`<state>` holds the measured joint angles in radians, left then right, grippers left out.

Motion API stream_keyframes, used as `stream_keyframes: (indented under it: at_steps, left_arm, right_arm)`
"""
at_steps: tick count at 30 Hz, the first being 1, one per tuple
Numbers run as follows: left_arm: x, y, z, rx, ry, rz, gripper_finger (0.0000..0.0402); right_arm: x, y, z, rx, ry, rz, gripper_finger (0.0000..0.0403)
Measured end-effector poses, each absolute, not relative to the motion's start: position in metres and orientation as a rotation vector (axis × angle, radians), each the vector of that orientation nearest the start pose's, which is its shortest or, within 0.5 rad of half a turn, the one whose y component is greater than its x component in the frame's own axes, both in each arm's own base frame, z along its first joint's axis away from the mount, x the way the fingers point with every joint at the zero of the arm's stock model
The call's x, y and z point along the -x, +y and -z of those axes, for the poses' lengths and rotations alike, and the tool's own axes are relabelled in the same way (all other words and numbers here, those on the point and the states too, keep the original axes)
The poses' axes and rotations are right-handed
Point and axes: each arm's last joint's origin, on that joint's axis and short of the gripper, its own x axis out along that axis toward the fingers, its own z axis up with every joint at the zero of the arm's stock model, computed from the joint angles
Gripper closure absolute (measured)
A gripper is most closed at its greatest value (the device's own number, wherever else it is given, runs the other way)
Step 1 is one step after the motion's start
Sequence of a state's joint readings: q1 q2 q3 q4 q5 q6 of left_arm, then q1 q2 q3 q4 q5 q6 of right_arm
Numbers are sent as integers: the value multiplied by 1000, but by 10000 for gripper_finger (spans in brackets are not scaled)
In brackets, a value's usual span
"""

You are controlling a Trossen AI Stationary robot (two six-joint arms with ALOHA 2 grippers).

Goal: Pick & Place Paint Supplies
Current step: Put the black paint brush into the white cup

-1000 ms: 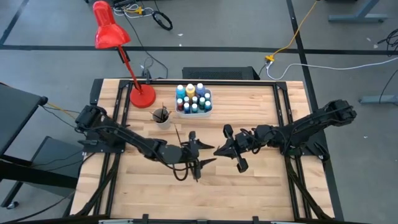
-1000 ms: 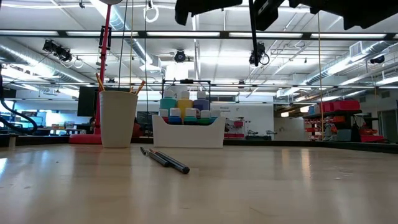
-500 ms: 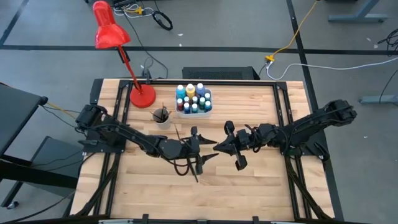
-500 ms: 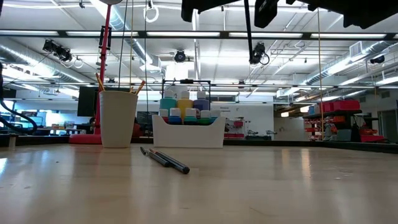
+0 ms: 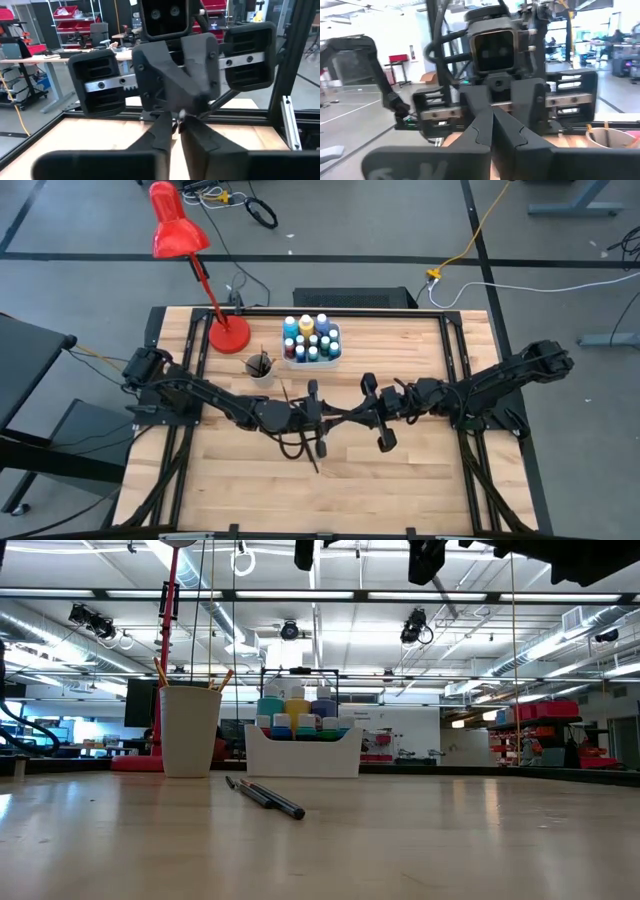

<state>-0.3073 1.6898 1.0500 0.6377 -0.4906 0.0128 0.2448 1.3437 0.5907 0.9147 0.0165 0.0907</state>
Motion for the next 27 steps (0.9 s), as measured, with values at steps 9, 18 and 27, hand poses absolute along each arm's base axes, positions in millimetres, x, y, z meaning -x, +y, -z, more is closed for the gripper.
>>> stream_keyframes:
  at_steps: [9, 18, 27]
  left_arm:
    - [-363, -103, -263, -20, 47, -180, 374]
    - [-358, -108, -246, 39, 208, -212, 382]
    - [-321, -101, -277, -32, 236, -536, 380]
  right_arm:
    - [-268, 67, -251, -96, -132, -243, 363]
    - [-268, 67, -238, -45, 2, -238, 305]
    - [-265, 66, -213, -92, 270, -218, 264]
